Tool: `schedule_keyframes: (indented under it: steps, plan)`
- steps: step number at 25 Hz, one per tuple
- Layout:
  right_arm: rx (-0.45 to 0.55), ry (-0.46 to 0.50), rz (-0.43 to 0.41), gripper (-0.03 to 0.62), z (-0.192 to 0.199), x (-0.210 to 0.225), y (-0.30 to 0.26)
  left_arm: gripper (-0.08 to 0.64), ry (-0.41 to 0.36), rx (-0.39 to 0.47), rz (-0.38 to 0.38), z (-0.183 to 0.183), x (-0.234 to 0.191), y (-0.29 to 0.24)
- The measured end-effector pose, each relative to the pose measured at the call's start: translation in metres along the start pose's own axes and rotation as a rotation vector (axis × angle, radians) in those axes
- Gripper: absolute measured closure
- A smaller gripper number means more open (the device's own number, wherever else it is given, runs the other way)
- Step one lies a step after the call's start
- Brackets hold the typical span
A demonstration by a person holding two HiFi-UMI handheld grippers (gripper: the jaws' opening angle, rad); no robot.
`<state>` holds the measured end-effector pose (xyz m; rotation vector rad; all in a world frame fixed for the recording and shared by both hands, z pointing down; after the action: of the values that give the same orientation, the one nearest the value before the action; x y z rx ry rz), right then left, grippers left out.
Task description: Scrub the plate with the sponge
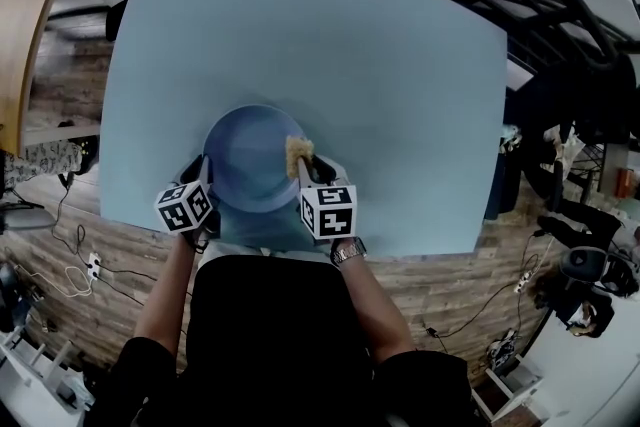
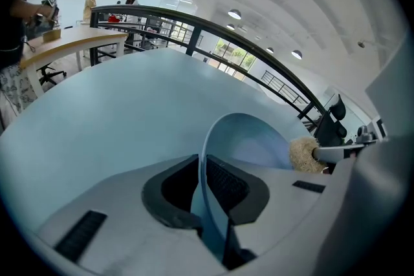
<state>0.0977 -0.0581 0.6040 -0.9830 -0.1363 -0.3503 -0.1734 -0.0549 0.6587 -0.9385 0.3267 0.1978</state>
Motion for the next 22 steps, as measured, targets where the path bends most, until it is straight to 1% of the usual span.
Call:
schedule_keyframes:
  steps: [5,7,10,12,14,16,22]
  plan:
    - [0.031,-0.005,-0.007,0.526,-0.002,-0.004,0.008,0.555,-0.023,0.047,-0.002,-0.005,0.004,0.011]
    - [0.037,-0.009,-0.018,0.526,-0.001,-0.008,0.011,0.555,-0.027,0.066,-0.026,-0.006,0.003,0.018]
    - [0.047,-0.011,-0.040,0.526,0.002,-0.018,0.017,0.555,-0.012,0.111,-0.084,-0.009,0.000,0.033]
    - [0.057,-0.010,-0.058,0.526,0.004,-0.026,0.022,0.557,-0.018,0.144,-0.105,-0.011,0.002,0.043]
    - [0.071,-0.002,-0.076,0.526,0.007,-0.034,0.030,0.557,-0.042,0.168,-0.098,-0.010,0.010,0.053]
    - [0.094,0.012,-0.096,0.526,0.005,-0.039,0.039,0.557,-0.060,0.190,-0.075,-0.010,0.022,0.061]
    - [0.161,0.030,-0.126,0.526,0.000,-0.049,0.064,0.557,-0.080,0.243,0.002,-0.006,0.056,0.086]
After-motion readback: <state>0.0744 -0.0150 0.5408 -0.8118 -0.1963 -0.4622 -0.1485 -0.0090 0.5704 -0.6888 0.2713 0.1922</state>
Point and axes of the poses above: the fingertips, and each gripper's own axes: y backward along the fingers, x to its right, z out of its underside, the point moved 5 cm from there along y, backward along the fingers, and after that the axes turned 2 degrees about -y, right-handed, at the moved point
